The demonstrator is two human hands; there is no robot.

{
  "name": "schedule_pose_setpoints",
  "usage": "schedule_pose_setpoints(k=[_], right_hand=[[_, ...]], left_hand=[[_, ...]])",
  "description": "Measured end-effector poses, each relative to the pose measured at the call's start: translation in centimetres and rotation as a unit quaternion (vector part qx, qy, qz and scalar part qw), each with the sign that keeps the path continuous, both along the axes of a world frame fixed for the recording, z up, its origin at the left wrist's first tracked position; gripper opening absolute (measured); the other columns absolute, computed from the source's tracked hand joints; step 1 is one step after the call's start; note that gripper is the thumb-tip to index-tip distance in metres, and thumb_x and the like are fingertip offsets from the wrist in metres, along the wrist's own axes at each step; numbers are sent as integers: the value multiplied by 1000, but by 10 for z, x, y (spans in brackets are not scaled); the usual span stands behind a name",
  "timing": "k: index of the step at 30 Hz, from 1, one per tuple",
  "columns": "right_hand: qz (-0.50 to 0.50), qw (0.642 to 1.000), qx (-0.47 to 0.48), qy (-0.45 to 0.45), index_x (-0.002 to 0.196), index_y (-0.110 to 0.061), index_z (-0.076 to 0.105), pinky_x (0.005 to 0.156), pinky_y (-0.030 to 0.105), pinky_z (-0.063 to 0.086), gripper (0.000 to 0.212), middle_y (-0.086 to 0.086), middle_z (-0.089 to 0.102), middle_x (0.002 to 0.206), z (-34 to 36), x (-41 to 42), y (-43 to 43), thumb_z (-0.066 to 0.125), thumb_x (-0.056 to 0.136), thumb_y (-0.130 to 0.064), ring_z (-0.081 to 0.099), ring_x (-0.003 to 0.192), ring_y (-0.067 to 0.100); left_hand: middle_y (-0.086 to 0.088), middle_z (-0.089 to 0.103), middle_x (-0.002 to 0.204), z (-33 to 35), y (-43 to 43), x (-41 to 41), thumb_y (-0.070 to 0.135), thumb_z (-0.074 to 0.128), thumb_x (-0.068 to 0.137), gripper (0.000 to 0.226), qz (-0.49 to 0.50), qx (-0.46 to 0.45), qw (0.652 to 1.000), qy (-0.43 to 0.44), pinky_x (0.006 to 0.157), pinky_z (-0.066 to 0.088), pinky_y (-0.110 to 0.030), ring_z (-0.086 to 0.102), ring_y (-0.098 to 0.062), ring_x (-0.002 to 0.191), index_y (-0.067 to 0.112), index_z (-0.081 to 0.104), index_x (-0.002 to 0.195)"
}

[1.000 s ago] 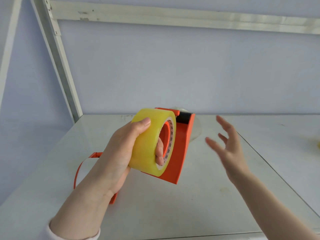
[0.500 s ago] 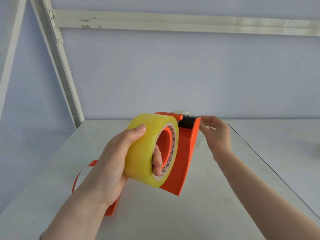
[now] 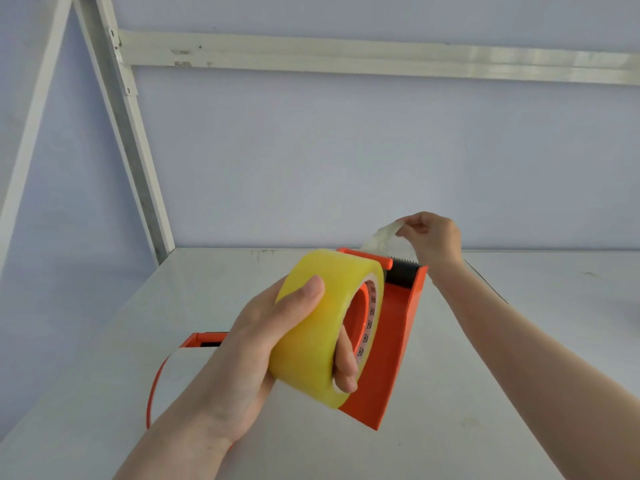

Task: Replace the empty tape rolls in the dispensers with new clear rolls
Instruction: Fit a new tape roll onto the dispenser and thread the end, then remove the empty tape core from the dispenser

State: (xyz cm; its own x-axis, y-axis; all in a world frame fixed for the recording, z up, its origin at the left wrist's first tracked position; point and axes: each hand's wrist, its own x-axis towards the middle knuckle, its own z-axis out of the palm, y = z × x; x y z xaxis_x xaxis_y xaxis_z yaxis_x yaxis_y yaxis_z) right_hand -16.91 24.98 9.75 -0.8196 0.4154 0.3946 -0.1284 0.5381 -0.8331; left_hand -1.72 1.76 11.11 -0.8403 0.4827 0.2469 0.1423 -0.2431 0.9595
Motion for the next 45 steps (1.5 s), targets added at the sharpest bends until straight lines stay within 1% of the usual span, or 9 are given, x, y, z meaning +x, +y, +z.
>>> schedule_pose_setpoints(k=[5, 9, 18, 25, 33, 36, 38, 40, 45], right_hand=[[30, 996, 55, -66, 91, -2, 64, 45, 18, 32, 15, 3, 57, 74, -30, 35, -26, 52, 81, 1, 52, 62, 12], [137, 975, -156, -80, 91, -6, 58, 44, 9, 40, 24, 8, 56, 71, -61, 101, -63, 55, 78, 13, 54, 40, -5], [129, 834, -510, -166, 97, -2, 60, 58, 20, 57, 25, 2, 65, 60, -96, 173, -99, 57, 78, 14, 61, 48, 8], [143, 794, -554, -206, 107, 10, 59, 78, 26, 56, 29, 16, 69, 90, -104, 200, -92, 55, 79, 15, 67, 74, 17], [147, 717, -647, -213, 120, 11, 46, 74, 32, 56, 41, 26, 65, 108, -96, 237, -79, 54, 79, 13, 69, 90, 27], [183, 737, -601, -248, 114, 5, 52, 72, 29, 59, 49, 19, 72, 101, -99, 252, -84, 68, 67, -2, 72, 86, 25], [214, 773, -528, -280, 110, -1, 57, 71, 27, 59, 42, 12, 74, 96, -98, 260, -94, 69, 70, -7, 71, 83, 21], [240, 813, -447, -286, 107, -7, 60, 72, 25, 58, 27, 8, 74, 93, -94, 264, -105, 64, 80, -10, 71, 81, 17], [266, 911, -251, -191, 95, -25, 62, 77, 21, 55, 14, 4, 73, 97, -76, 249, -143, 64, 81, -22, 68, 85, 10]], left_hand=[[-3, 61, 43, 17, 9, -10, 50, 58, 73, 47, 84, -4, 996, 43, 56, 51, -20, 58, -14, 45, 13, 61, 44], [-4, 61, 43, 20, 17, -23, 44, 56, 77, 45, 123, 24, 992, 7, 44, 46, -17, 57, -14, 40, 2, 56, 62], [-4, 65, 46, -52, 42, -21, 34, 55, 87, 31, 148, -11, 985, -85, 43, 49, -23, 60, -16, 39, 3, 55, 89], [-3, 66, 46, -80, 49, -7, 30, 56, 88, 26, 185, 0, 975, -122, 41, 51, -23, 61, -14, 39, 6, 50, 97], [-4, 73, 70, -105, 57, -1, 35, 58, 87, 33, 233, -38, 967, -92, 53, 56, -28, 70, -16, 56, 7, 52, 103], [-8, 69, 82, -108, 49, 0, 52, 57, 81, 48, 273, -124, 953, -39, 61, 46, -25, 69, -17, 83, 7, 58, 97], [-24, 60, 110, -104, 38, 2, 58, 53, 80, 76, 290, -146, 946, -4, 58, 40, -21, 42, -4, 103, -11, 51, 111], [-12, 66, 109, -94, 20, 9, 71, 51, 69, 88, 303, -113, 946, 11, 85, 49, -20, 66, -8, 94, -2, 52, 118], [2, 65, 103, -82, -54, 45, 41, 58, 77, 33, 342, -14, 925, 163, 87, 51, -29, 67, -12, 97, 21, 51, 103]])
